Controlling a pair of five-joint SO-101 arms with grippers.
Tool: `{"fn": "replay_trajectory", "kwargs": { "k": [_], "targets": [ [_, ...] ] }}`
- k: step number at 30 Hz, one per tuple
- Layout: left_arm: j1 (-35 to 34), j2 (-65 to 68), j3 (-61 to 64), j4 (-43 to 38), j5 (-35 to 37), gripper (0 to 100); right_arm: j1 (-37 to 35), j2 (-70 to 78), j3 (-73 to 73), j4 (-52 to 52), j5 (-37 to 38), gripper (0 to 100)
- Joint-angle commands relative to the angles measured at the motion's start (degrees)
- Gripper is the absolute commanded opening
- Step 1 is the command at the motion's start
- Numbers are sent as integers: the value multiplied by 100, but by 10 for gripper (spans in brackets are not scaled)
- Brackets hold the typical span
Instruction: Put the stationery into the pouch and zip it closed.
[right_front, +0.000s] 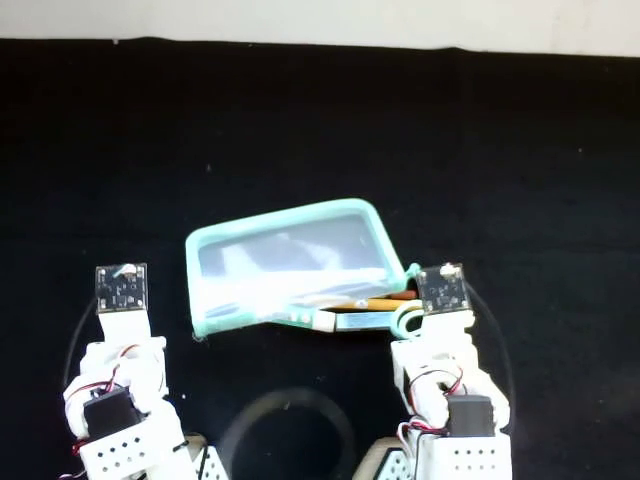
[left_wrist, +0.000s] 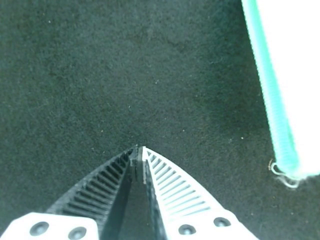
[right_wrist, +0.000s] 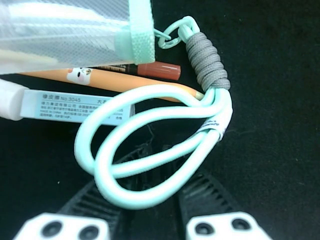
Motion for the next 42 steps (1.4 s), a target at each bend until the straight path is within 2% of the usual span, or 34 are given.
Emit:
{"fn": "replay_trajectory", "kwargs": {
  "k": [1, 22, 26, 29, 32, 36, 39, 42],
  "targets": [
    [101, -31, 101, 35, 26, 8, -22, 4, 734, 4, 70, 60],
    [110, -31, 101, 9, 9, 10, -48, 4, 734, -4, 79, 60],
    [66, -31, 66, -738, 0, 10, -321, 4, 725, -488, 79, 60],
    [13, -31, -215, -1292, 26, 10, 22, 4, 611, -1209, 176, 60],
    [-189, -31, -954, -1327, 18, 11, 611, 13, -31, -1464, 659, 60],
    [-198, -22, -2369, -721, 18, 11, 1112, 66, -1640, -778, 897, 60],
    [84, -22, -3459, 35, 35, 11, 1051, 75, -3046, 277, 879, 67],
    [400, -4, -4470, 554, 35, 11, 804, 110, -4312, 1253, 862, 136]
  ]
}}
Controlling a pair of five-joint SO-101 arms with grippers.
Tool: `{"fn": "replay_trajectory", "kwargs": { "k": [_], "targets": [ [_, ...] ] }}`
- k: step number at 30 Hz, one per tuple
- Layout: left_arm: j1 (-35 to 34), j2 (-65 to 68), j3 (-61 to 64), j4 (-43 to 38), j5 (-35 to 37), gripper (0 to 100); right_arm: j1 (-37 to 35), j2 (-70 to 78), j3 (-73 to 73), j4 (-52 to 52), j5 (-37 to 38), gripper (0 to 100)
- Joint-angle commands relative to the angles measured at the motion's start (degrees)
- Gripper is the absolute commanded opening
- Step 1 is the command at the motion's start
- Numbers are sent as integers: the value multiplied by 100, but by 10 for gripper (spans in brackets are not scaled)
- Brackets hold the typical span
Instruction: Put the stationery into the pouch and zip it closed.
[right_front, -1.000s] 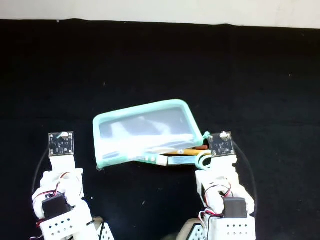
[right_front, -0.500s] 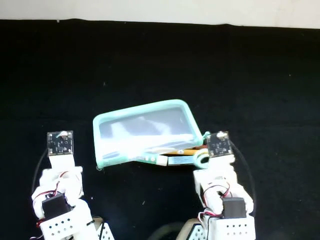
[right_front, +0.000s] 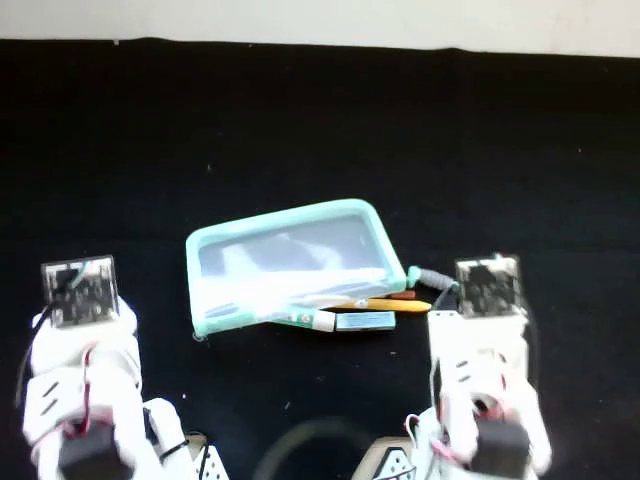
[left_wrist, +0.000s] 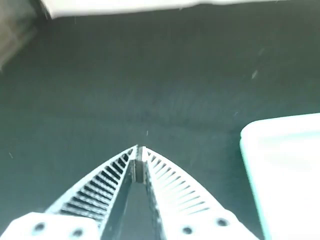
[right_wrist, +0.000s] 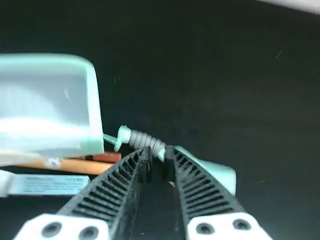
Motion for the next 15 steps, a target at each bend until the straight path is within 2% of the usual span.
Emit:
{"fn": "replay_trajectory", "kwargs": {
  "k": [1, 3, 6, 10, 15],
  "targets": [
    [418, 84, -1385, 519, 44, 11, -251, 233, -1771, 1121, 26, 163],
    [523, 470, -1903, 615, 44, 11, -338, 620, -2466, 1525, 26, 196],
    [558, 1648, -2721, 607, 53, 11, -347, 1710, -3679, 1851, 26, 195],
    [558, 3556, -3908, 615, 404, 11, -365, 3653, -5525, 2316, 26, 195],
    [567, 5622, -4989, 1064, 246, 11, -347, 6062, -7398, 2651, 0, 195]
  ]
}}
